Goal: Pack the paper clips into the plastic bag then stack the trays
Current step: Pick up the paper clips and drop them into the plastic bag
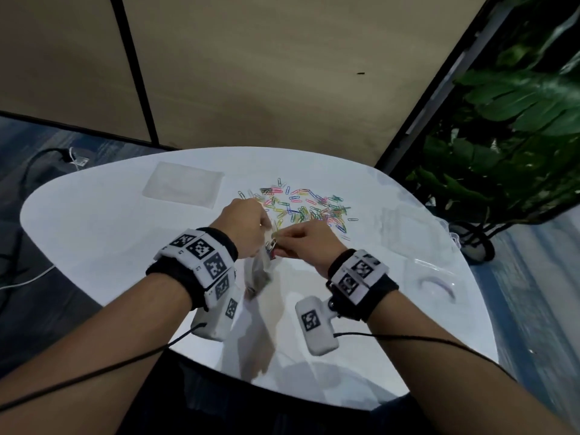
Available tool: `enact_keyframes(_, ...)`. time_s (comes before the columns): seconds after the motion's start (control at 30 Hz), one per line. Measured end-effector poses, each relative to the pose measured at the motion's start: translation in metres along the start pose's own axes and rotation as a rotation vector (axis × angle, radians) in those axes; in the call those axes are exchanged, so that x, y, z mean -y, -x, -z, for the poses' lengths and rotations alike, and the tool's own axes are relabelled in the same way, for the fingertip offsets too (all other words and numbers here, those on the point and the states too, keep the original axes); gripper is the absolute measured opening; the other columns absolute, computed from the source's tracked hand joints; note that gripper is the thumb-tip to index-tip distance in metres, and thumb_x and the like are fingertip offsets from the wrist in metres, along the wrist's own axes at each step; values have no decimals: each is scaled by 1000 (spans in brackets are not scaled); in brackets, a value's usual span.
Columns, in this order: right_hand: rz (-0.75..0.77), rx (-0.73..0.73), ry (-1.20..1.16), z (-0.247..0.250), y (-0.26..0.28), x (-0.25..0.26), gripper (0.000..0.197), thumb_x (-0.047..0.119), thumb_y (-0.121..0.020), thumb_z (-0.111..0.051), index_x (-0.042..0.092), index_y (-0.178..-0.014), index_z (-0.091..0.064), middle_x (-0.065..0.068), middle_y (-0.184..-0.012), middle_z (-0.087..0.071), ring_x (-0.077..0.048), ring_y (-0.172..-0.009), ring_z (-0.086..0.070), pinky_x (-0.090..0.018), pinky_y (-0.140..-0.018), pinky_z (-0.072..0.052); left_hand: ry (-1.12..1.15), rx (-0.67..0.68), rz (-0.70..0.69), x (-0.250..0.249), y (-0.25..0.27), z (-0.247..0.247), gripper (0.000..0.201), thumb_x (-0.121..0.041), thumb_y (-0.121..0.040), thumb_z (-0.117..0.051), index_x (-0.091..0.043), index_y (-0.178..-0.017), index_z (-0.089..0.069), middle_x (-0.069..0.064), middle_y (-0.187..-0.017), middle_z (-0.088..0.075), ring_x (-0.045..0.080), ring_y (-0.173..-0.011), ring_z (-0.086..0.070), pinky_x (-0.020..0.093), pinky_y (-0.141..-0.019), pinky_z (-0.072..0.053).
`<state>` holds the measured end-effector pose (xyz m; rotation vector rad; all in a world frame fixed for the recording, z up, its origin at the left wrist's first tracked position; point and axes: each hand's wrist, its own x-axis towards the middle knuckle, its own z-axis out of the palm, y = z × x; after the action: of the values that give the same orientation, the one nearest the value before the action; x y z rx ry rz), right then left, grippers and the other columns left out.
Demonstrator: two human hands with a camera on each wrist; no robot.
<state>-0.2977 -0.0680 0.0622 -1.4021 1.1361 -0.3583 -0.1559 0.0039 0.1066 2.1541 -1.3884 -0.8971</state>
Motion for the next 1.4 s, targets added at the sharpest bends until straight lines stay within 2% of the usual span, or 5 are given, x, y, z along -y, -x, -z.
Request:
enact_keyframes(0.4, 293, 143, 722, -3, -9, 16, 19, 2, -82, -65, 8, -96, -77, -7, -92, -76, -21, -83, -71, -30, -81, -56, -45, -20, -39, -2, -6, -5, 27, -1, -92, -54, -13, -96, -78, 13, -95, -72, 33, -86, -71, 41, -84, -61)
enact_keyframes(0.6, -10, -123, 159, 59, -47, -5, 19, -3, -83, -65, 6, -99, -72, -15, -96, -73, -30, -77, -71, -34, -65, -61, 33, -79, 18, 4, -3, 1, 25, -7, -98, -52, -12, -108, -74, 18, -113, -70, 34, -100, -70, 39, -94, -57)
enact_keyframes(0.77, -455, -235, 887, 110, -79, -75, 47, 43, -58, -73, 8, -86, -61, -10, -76, -63, -27, -82, -66, -27, -58, -51, 43, -73, 20, 4, -4, 2, 27, -3, -97, -52, -11, -112, -73, 17, -114, -70, 32, -102, -69, 37, -96, -56)
enact_keyframes(1.17, -91, -393, 1085, 125, -163, -64, 65, 26, -88, -64, 25, -147, -38, -15, -143, -39, -37, -129, -45, -42, -110, -39, -17, -79, 16, 10, -15, 16, 31, 1, -94, -54, -12, -117, -71, 12, -120, -67, 28, -94, -69, 32, -89, -57)
enact_keyframes(1.4, 148, -303, 1272, 109, -169, -58, 24, 3, -86, -57, 6, -102, -75, -19, -99, -73, -36, -96, -67, -36, -86, -53, -16, -68, -8, 7, -13, 13, 30, -3, -97, -50, -11, -116, -72, 16, -117, -69, 32, -102, -69, 38, -97, -55)
